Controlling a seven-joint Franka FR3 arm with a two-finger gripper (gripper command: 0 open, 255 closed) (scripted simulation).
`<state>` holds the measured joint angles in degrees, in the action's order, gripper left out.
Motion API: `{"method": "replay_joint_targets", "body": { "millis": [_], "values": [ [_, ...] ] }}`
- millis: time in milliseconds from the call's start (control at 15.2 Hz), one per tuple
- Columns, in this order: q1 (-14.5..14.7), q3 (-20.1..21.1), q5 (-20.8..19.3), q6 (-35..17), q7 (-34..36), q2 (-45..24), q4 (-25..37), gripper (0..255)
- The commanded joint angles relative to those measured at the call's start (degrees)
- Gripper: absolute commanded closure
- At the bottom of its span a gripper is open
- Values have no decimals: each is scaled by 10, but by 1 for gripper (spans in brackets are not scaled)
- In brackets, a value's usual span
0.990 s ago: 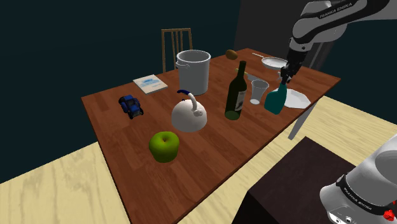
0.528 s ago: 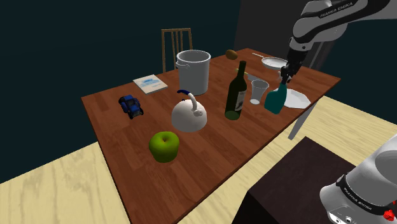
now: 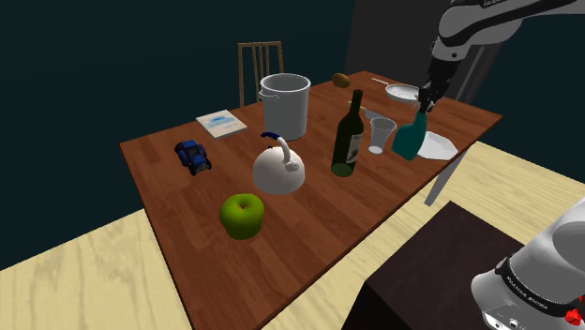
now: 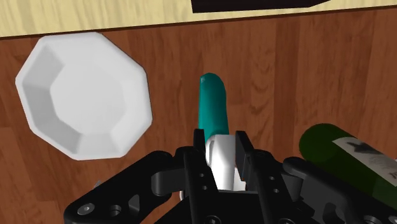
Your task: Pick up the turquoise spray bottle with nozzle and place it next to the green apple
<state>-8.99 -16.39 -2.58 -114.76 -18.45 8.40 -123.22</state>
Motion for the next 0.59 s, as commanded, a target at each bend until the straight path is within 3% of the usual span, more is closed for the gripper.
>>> {"method": "replay_joint_targets", "body": {
  "millis": [0,528],
  "values": [
    [0,1,0,15,1,3,12,255],
    [1,3,-2,77,3,14,63,255]
  ]
}}
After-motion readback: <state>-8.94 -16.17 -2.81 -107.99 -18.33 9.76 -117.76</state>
